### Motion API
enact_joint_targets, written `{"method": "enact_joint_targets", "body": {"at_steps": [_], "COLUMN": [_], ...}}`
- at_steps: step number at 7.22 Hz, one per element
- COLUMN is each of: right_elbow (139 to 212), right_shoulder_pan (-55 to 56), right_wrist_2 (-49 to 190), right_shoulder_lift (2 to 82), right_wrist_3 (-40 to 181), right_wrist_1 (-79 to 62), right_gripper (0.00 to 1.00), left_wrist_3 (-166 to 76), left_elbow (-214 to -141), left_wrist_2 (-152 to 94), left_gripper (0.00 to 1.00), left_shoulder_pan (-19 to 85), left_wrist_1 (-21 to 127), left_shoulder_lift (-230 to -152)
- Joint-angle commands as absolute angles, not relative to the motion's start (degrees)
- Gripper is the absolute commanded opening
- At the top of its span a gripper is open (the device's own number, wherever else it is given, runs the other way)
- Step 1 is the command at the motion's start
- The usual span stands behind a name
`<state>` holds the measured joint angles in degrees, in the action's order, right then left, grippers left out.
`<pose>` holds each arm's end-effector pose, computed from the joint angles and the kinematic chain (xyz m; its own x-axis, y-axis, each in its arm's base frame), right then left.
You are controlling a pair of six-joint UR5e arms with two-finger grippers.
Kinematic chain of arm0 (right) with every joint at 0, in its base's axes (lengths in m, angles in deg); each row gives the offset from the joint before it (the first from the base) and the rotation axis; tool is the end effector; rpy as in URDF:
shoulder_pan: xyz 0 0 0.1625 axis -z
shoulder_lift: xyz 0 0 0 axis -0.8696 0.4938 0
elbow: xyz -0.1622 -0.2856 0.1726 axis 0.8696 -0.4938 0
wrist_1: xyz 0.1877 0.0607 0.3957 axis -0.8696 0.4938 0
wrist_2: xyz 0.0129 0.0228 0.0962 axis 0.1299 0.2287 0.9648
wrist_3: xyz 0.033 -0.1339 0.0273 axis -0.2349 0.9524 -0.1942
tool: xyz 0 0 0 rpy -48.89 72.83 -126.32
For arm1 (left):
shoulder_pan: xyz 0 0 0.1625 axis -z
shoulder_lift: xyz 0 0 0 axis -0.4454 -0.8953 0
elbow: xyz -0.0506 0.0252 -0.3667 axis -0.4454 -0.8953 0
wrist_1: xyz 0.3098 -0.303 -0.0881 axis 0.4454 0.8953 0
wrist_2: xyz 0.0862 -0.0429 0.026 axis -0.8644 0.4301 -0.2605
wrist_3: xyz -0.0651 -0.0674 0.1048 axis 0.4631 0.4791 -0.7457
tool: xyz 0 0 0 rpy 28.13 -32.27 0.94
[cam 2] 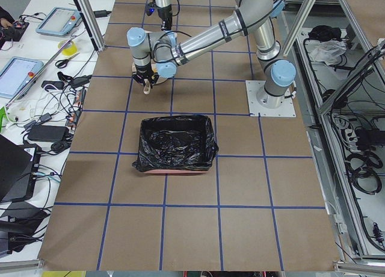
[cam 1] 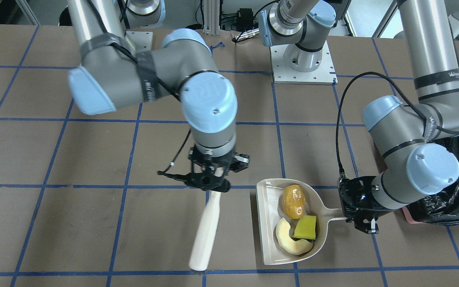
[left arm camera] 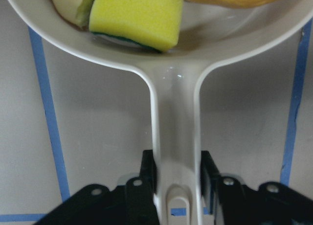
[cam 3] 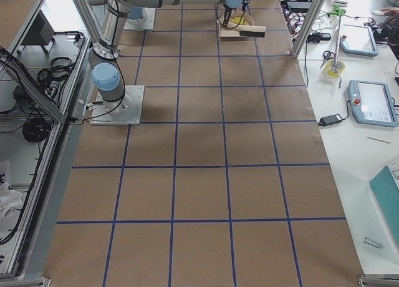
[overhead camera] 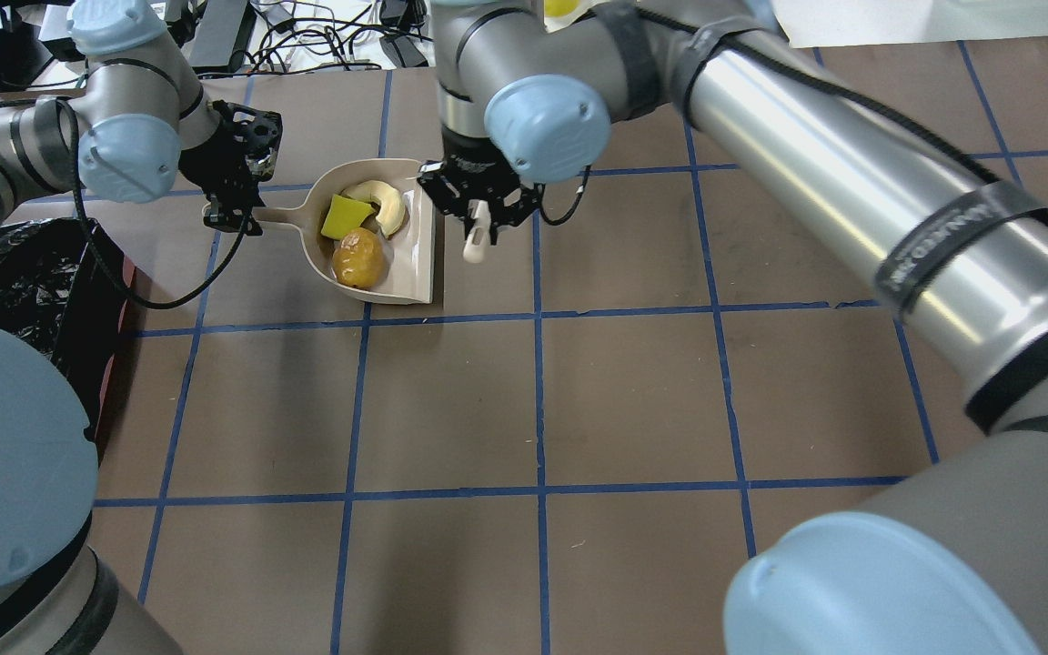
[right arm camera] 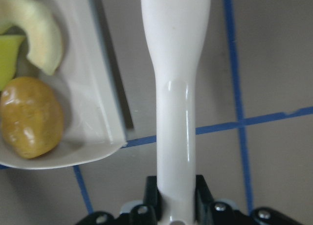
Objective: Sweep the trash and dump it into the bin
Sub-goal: 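Carry the loaded dustpan over the bin with the left gripper while the right withdraws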
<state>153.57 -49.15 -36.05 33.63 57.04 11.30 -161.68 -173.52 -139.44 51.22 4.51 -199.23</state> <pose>0.3694 -0.5953 0.2713 -0.9791 0.1922 -0.0658 0.1846 0.9770 0.1070 0.0062 -0.6653 0.1690 -0.0070 0.9994 0.0328 0.9996 0.0078 -0.0270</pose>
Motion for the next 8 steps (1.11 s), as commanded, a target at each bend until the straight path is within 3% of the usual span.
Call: {"method": "enact_joint_targets", "body": {"at_steps": [1, 4, 6, 8], "right_elbow": [159.4, 168.7, 174.6, 176.9], "right_shoulder_pan": [-38.5, -27.6, -23.6, -17.8], "right_wrist_2": [-41.6, -46.2, -48.7, -48.6], "right_shoulder_lift": [43.6, 50.3, 50.6, 50.6], "right_wrist_3": [73.1, 84.1, 89.9, 95.6], "right_wrist_1": [3.6, 3.4, 7.5, 9.7], "right_gripper": [0.00, 0.00, 0.00, 0.00], "left_wrist_3": [-164.8, -178.8, -183.9, -186.1], "left_elbow": [-171.8, -164.6, -163.4, -156.9], "left_wrist_2": [-136.7, -135.6, -136.3, -142.8], "left_gripper": [0.00, 0.00, 0.00, 0.00], "left_shoulder_pan": [46.2, 32.8, 23.4, 17.7], "left_wrist_1": [15.5, 30.9, 31.0, 30.7], "left_shoulder_lift": [-194.0, -190.5, -190.4, -191.5]}}
